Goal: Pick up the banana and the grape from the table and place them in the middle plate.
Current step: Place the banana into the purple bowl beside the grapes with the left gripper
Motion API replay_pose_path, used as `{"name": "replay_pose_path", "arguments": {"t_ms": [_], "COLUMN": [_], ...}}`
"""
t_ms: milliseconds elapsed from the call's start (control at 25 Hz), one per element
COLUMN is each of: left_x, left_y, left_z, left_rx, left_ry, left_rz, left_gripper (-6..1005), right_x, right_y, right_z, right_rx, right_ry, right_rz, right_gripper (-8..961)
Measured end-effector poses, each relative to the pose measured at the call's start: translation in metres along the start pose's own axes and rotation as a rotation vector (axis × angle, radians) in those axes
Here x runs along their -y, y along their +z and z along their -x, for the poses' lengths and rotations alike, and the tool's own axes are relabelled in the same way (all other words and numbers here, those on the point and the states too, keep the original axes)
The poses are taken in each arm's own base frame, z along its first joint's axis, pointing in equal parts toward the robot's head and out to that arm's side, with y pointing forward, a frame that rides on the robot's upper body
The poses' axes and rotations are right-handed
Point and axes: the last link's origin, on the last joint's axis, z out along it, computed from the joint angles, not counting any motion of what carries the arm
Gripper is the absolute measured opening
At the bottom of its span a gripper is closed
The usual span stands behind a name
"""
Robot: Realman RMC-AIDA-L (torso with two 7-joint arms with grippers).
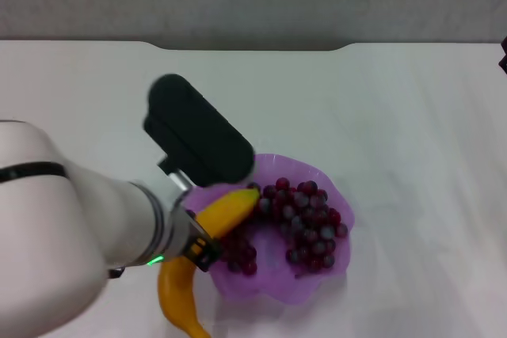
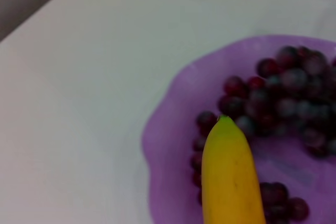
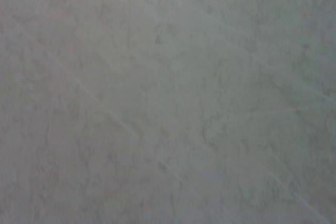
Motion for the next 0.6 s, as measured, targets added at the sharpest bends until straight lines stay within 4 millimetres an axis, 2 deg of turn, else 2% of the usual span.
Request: {"name": "replay_pose_path", "arguments": {"t_ms": [120,600], "left_x": [-0.007,-0.012], "left_y": [0.002,-0.006], "left_z": [-0.003,-0.022], "left_rx": [0.01,-0.063], "left_ry": [0.04,0.075], "left_rz": [0.008,-0.019], "left_gripper": [496,497], "right_x": [-0.001,-0.002], "right_y": [0.0,0.001], "right_z": [0.0,0.0], "right_rx": [-0.002,0.001], "right_ry": [0.0,0.004], "right_rz": [0.003,0.011], "right_gripper": [903,904]}}
